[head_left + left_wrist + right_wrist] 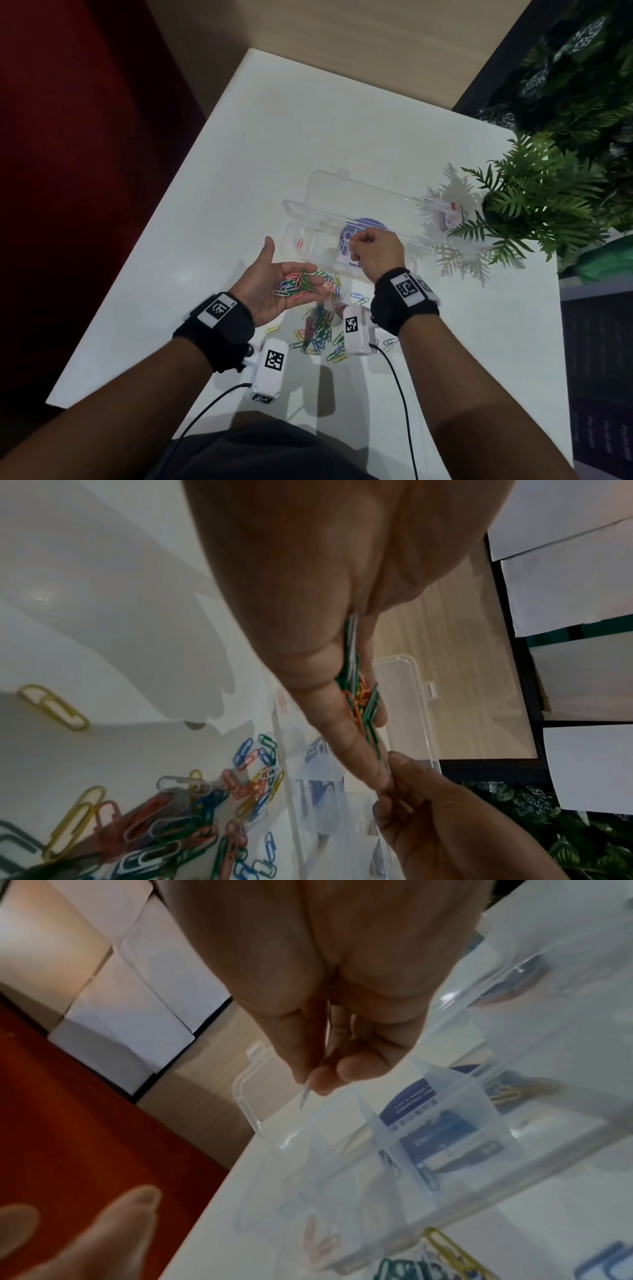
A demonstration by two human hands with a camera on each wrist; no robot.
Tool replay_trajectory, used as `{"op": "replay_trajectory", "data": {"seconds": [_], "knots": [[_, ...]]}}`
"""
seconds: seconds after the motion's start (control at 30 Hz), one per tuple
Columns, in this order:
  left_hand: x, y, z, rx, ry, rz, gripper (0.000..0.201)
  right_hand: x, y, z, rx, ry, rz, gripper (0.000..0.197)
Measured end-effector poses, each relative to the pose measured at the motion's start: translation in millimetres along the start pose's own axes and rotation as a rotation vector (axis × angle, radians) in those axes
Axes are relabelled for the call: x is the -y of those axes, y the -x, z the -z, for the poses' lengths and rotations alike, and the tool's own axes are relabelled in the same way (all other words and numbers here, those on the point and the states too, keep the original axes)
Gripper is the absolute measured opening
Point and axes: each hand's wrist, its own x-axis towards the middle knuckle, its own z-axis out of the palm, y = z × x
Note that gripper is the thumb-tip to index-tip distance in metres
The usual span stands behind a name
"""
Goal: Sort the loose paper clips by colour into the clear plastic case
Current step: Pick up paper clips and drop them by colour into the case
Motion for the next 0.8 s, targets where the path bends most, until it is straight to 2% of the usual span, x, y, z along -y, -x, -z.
{"op": "replay_trajectory", "data": {"seconds": [0.07,0.23,0.3,0.4,0.47,0.57,0.63,0.8], "knots": [[-1,-1,2,-0.007,0.01,-0.004,0.09,1,-7,-6,0.006,0.116,-0.005,0.014],[-4,-4,5,-0.013,0.019,-0.007,0.09,1,-9,-7,0.026,0.17,0.007,0.017],[-5,-4,5,-0.011,0.02,-0.007,0.09,0,-4,1,0.008,0.15,0.026,0.022],[-5,-5,2,-0.007,0.013,-0.007,0.089,0,13,13,-0.02,0.034,0.069,0.018],[-3,-6,-3,-0.002,0.01,-0.008,0.089,2,30,17,0.006,0.033,0.142,0.011],[1,-6,-10,0.014,0.003,-0.003,0.09,8,57,16,0.148,0.142,0.276,0.004],[3,-6,-15,0.045,-0.012,-0.008,0.091,9,71,10,0.235,0.23,0.344,0.007],[5,-4,-27,0.107,-0.048,-0.024,0.094,15,89,1,0.29,0.432,0.603,0.014]]}}
